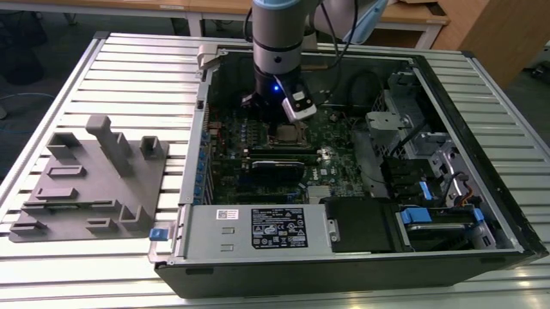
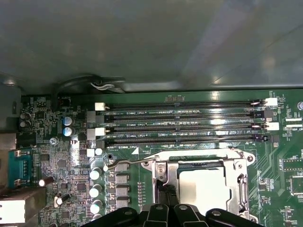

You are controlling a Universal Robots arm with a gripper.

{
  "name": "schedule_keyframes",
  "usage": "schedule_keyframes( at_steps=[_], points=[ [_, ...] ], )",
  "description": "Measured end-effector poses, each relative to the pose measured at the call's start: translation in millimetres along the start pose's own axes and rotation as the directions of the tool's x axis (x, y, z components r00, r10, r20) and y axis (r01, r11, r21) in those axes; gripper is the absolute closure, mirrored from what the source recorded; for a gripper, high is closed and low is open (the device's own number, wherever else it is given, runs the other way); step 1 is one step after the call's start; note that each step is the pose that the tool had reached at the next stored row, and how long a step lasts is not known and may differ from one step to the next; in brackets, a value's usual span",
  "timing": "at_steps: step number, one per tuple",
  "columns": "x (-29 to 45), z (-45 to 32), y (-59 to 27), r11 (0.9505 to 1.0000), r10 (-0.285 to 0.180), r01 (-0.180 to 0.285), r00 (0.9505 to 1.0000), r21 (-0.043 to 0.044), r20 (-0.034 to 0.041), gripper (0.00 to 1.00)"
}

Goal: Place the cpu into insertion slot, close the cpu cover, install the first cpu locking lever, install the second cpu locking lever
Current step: 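Close the cpu cover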

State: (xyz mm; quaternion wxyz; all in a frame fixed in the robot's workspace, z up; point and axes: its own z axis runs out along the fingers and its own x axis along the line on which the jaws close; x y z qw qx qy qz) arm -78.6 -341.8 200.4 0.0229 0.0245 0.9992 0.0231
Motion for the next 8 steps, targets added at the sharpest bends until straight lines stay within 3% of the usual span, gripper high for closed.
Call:
schedule_keyframes(
  at_steps=[8],
  points=[
    [0.1,1.9,-0.1,1.0,0.0,0.0,1.0,0.0004,-0.0003,0.89]
  ],
)
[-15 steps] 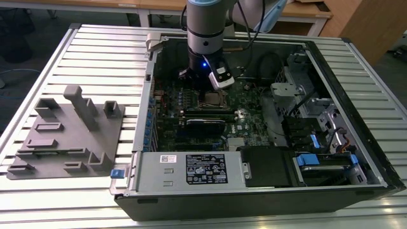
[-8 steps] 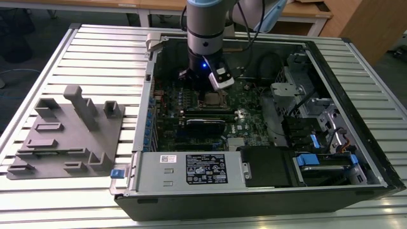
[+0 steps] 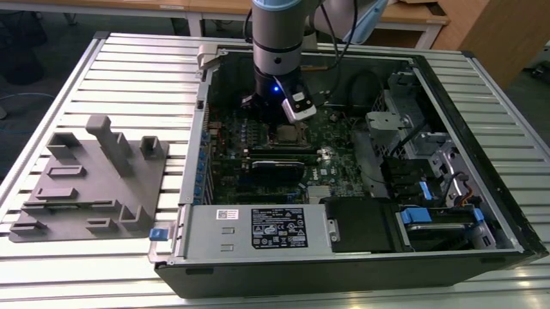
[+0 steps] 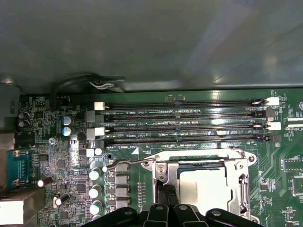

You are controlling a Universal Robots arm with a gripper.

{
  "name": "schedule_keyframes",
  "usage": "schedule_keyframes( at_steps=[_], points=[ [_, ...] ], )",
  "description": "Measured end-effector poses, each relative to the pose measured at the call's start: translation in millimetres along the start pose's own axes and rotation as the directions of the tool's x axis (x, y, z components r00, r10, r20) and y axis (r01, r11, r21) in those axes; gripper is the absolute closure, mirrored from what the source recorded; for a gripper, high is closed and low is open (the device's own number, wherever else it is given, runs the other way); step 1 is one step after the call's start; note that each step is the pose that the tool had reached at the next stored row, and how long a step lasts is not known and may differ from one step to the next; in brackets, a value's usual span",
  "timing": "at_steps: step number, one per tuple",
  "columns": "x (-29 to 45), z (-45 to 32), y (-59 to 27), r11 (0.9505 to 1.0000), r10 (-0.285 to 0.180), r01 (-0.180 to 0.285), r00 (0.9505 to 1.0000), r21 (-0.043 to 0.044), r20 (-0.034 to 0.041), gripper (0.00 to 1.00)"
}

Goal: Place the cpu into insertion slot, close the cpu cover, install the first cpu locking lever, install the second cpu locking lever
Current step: 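Close the cpu cover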

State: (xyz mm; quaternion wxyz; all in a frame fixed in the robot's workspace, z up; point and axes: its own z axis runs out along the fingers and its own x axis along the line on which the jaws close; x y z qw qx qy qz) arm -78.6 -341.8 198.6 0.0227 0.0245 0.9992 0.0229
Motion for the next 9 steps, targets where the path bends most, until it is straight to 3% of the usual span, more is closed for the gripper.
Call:
schedule_keyframes(
  at_steps=[9],
  points=[
    [0.0,0.7,0.0,1.0,0.0,0.0,1.0,-0.0001,0.0001,0.89]
  ],
)
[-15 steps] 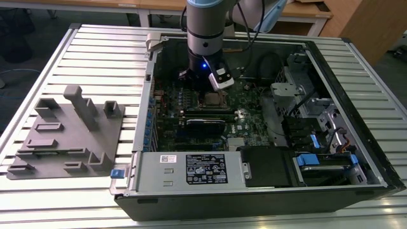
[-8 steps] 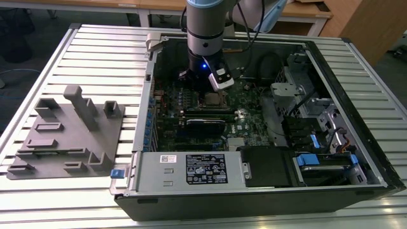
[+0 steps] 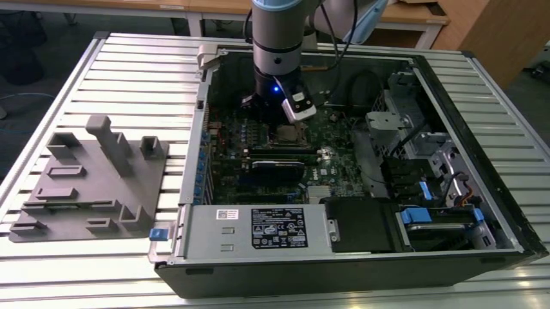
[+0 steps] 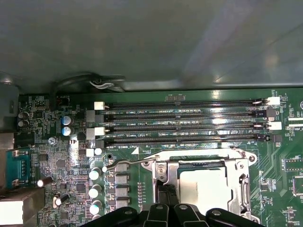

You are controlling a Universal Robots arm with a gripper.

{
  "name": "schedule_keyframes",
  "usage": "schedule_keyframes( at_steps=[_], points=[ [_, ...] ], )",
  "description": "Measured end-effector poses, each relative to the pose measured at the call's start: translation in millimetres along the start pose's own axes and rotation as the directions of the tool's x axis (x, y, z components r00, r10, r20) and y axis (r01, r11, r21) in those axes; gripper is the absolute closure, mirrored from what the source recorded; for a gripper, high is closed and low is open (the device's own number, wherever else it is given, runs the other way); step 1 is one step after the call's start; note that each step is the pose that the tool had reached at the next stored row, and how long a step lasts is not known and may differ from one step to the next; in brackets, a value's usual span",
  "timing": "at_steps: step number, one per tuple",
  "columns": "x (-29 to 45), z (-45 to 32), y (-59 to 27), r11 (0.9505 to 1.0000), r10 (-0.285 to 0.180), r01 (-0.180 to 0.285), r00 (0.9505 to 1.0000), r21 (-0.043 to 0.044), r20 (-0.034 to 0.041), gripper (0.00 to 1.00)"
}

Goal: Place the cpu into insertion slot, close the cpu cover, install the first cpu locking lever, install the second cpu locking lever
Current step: 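Close the cpu cover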

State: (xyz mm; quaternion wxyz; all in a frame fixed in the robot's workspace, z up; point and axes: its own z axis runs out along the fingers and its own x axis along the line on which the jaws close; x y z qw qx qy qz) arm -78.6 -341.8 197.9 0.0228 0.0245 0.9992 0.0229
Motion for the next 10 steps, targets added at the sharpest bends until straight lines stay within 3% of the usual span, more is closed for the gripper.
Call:
schedule_keyframes(
  at_steps=[10],
  points=[
    [0.1,0.1,0.0,1.0,0.0,0.0,1.0,-0.0004,0.0003,0.89]
  ],
)
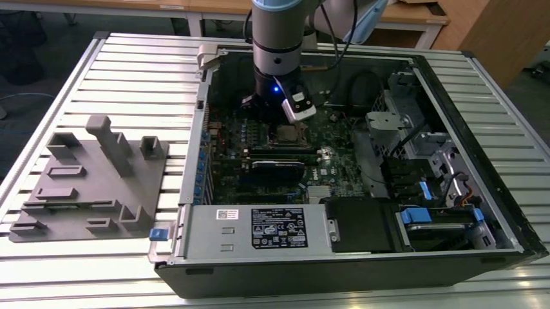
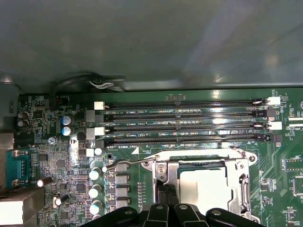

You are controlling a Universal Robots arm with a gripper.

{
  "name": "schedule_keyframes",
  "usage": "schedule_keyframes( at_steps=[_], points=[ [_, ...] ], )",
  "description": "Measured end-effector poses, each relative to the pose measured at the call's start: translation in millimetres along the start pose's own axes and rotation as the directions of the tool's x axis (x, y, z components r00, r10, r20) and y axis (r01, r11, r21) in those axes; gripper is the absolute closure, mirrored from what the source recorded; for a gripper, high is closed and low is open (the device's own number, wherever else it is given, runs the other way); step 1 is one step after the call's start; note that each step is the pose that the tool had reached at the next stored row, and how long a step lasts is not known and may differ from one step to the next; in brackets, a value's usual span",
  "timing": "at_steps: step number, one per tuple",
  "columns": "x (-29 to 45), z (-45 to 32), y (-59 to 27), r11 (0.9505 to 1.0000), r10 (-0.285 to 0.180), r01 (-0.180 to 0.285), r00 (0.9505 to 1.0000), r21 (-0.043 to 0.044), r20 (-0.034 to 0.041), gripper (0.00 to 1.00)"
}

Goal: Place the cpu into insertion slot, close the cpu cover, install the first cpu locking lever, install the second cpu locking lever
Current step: 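Close the cpu cover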

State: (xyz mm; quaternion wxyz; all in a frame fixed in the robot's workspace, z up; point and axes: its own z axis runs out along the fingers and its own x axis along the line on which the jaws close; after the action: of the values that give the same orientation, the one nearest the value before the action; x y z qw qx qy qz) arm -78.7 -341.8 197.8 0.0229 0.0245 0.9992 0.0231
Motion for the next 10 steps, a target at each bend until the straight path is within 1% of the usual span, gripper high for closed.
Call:
schedule_keyframes(
  at_steps=[2,4,10],
  points=[
    [-0.2,-1.2,0.3,1.0,0.0,0.0,1.0,-0.0012,0.0008,0.89],
    [-0.1,-3.7,0.1,1.0,0.0,0.0,1.0,0.0004,-0.0002,0.89],
    [-0.5,-10.8,0.5,1.0,0.0,0.0,1.0,0.0003,-0.0002,0.89]
  ],
)
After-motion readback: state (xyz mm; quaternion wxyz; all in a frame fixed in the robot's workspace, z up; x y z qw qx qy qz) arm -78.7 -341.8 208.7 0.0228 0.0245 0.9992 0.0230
